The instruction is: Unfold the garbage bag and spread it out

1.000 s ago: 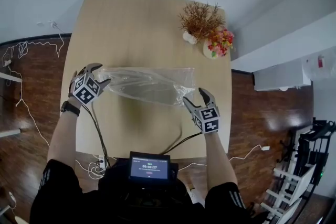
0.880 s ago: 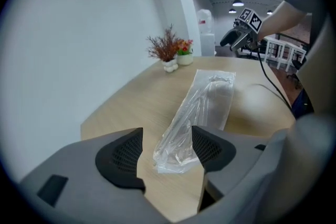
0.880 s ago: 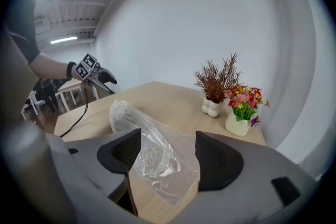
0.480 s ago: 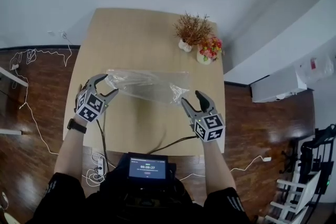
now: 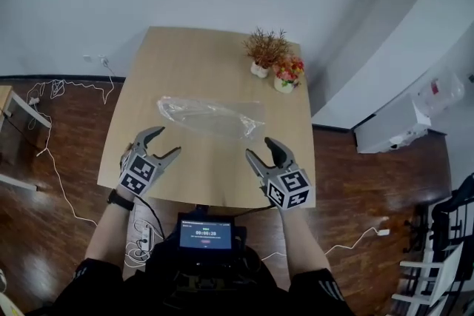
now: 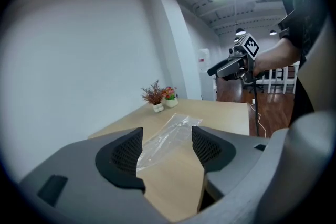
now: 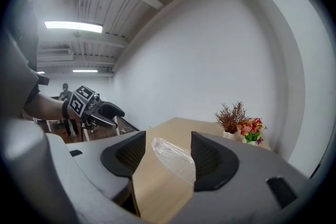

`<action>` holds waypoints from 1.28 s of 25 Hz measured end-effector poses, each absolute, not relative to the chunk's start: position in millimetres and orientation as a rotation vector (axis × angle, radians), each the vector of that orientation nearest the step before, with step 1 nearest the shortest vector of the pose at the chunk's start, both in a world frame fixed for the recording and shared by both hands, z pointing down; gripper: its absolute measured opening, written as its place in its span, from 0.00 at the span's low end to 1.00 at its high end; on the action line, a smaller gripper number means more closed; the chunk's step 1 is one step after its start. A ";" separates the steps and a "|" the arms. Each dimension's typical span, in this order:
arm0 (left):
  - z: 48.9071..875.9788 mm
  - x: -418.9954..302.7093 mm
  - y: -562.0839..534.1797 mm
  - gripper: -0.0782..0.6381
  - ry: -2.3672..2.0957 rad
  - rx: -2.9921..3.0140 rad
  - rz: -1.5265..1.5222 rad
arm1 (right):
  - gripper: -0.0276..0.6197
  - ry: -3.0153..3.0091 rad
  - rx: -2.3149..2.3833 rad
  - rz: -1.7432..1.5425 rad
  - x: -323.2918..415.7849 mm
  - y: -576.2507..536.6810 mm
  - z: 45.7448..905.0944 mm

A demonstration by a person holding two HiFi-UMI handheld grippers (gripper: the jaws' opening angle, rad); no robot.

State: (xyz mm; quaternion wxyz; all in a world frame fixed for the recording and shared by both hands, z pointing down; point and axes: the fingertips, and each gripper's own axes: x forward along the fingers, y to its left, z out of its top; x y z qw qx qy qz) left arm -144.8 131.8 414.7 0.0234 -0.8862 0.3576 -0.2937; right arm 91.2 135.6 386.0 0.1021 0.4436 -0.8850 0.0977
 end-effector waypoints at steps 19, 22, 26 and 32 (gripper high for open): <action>404.2 -120.6 251.4 0.53 0.990 -2.960 -0.688 | 0.45 -2.682 1.287 0.459 29.6 239.2 387.3; 403.2 -123.0 255.8 0.53 0.955 -2.968 -0.677 | 0.45 -2.684 1.307 0.450 20.8 244.7 382.2; 402.7 -126.3 256.6 0.53 0.923 -2.972 -0.673 | 0.44 -2.685 1.332 0.435 15.3 249.1 372.5; 395.8 -119.2 256.2 0.53 0.844 -2.959 -0.672 | 0.44 -2.696 1.395 0.427 22.3 246.7 358.2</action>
